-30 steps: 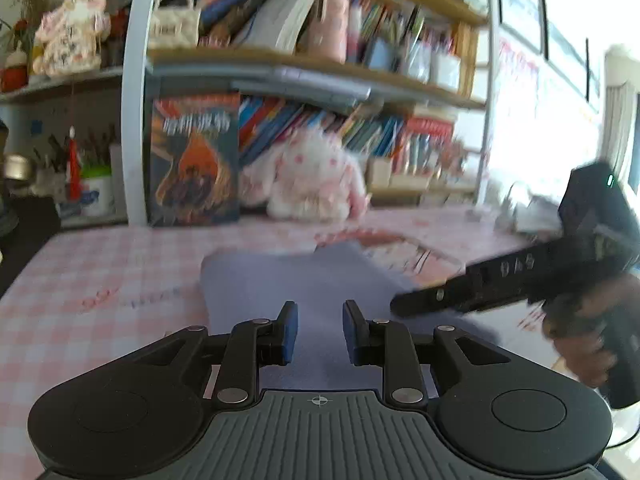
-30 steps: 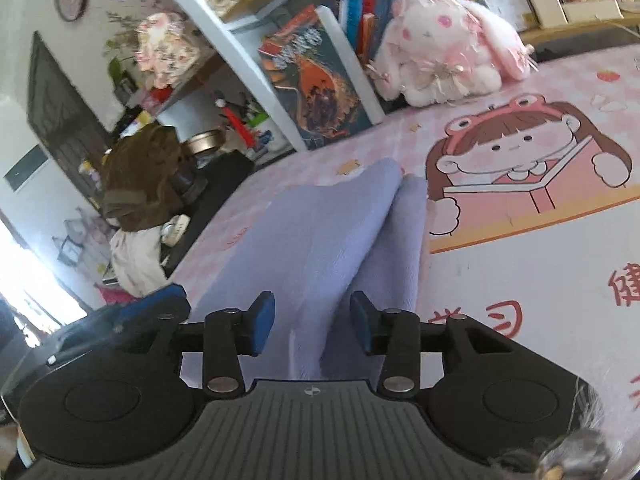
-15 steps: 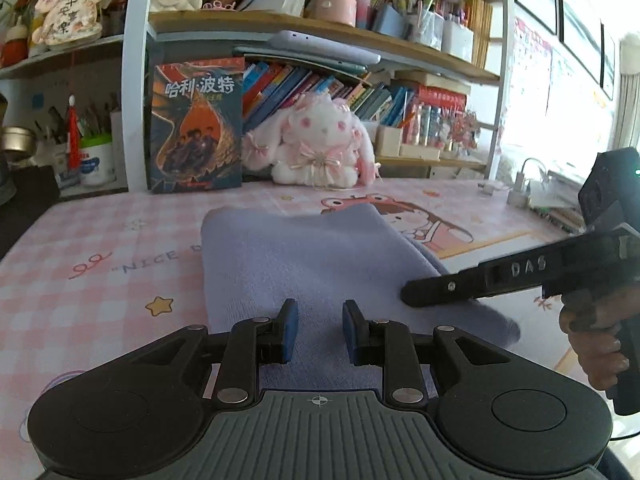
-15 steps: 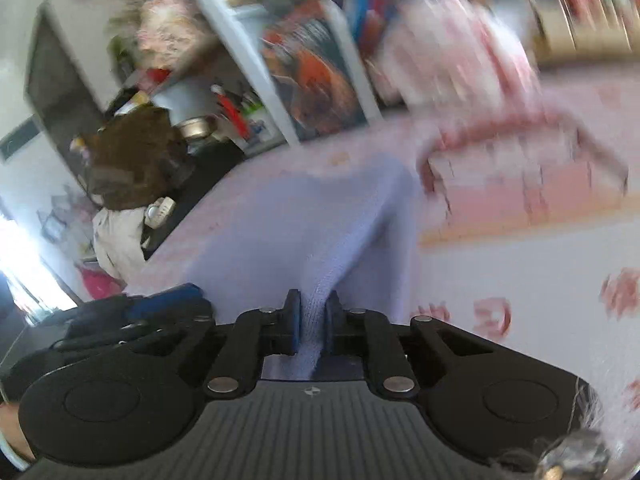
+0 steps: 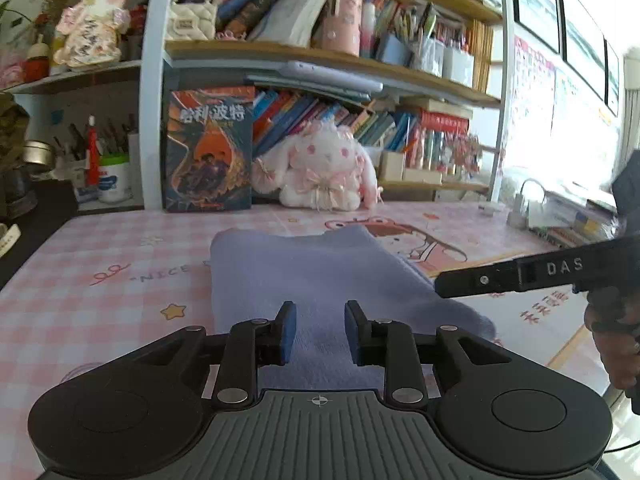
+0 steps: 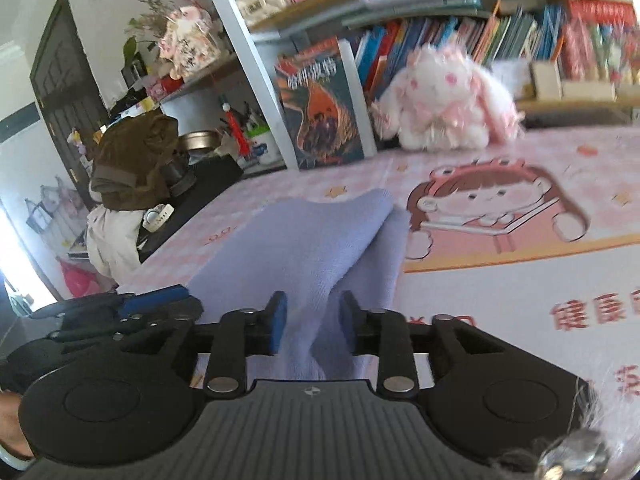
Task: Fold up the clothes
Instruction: 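Open the right gripper and release the folded edge onto the stack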
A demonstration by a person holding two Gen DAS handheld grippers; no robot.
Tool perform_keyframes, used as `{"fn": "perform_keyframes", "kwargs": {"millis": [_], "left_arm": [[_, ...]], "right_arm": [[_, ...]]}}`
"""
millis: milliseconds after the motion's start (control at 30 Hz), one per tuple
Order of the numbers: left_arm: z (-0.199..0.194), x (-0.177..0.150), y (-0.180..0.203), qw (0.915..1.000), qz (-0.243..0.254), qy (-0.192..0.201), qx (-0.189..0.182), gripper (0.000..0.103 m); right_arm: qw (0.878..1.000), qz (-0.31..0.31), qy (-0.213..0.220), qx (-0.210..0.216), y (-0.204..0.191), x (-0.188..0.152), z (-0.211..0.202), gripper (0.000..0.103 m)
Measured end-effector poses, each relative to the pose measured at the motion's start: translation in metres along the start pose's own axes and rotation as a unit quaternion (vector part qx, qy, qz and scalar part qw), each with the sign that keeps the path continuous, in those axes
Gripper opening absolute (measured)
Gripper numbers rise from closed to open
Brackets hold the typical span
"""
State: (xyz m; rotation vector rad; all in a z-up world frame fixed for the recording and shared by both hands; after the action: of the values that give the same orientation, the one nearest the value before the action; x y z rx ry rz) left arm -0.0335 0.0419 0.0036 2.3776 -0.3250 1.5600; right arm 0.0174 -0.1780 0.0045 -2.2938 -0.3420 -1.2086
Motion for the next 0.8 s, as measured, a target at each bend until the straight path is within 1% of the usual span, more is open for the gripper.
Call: {"fn": "perform_keyframes", "kwargs": {"millis": [33,100,200,233,367,433,467,500,567,633,733,800], "left_arm": [[-0.004,-0.001,0.000,1.0000,-0.006,0.003,0.001,0.032],[-0.012,-0.004,-0.002,0.9997,-0.022,0.005,0.002,0.041],[-0.023,-0.009,-0.004,0.9991,-0.041,0.006,0.001,0.047],[-0.026,-0.011,-0.004,0.9990,-0.044,0.005,0.001,0.048],[-0.035,-0.020,-0.004,0.9989,-0.046,-0.005,0.002,0.051],[-0.036,-0.023,-0.005,0.9989,-0.045,-0.011,0.005,0.061],[-0.037,-0.025,-0.006,0.9989,-0.044,-0.013,0.007,0.067],[-0.037,-0.026,-0.007,0.9989,-0.045,-0.015,0.007,0.069],[-0.037,-0.027,-0.011,0.9985,-0.051,-0.017,0.005,0.072],[-0.036,-0.026,-0.018,0.9975,-0.069,-0.017,0.002,0.074],[-0.034,-0.022,-0.034,0.9939,-0.109,-0.014,-0.012,0.078],[-0.028,-0.018,-0.048,0.9894,-0.142,-0.016,-0.024,0.080]], "right_arm": [[1.000,-0.004,0.002,-0.003,-0.001,-0.002,-0.005,0.032],[1.000,-0.012,0.002,-0.011,-0.002,-0.009,-0.012,0.037],[0.999,-0.023,0.001,-0.022,-0.005,-0.018,-0.022,0.043],[0.999,-0.025,0.000,-0.026,-0.006,-0.022,-0.024,0.046],[0.999,-0.021,-0.009,-0.030,-0.006,-0.038,-0.031,0.051],[0.999,-0.017,-0.015,-0.029,-0.006,-0.043,-0.032,0.052],[0.999,-0.016,-0.017,-0.029,-0.006,-0.045,-0.032,0.053],[0.999,-0.013,-0.020,-0.029,-0.006,-0.047,-0.032,0.054],[0.999,-0.003,-0.027,-0.025,-0.005,-0.049,-0.030,0.059],[0.999,0.014,-0.037,-0.017,-0.002,-0.048,-0.027,0.064],[0.997,0.050,-0.054,-0.002,0.004,-0.047,-0.021,0.069],[0.995,0.081,-0.062,0.007,0.011,-0.044,-0.016,0.071]]}}
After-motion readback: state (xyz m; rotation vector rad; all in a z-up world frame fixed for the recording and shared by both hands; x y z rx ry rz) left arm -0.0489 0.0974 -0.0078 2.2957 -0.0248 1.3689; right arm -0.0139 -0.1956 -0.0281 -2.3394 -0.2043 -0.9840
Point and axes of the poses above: each gripper's, at about its wrist camera, not at the fingertips, and z roughly the way its jaws point, y to its right, x to its top, the point moved 3 cm from there along z, roughly the way its jaws point, and after that the axes turned 4 degrees about -x, right-handed, at the moved point
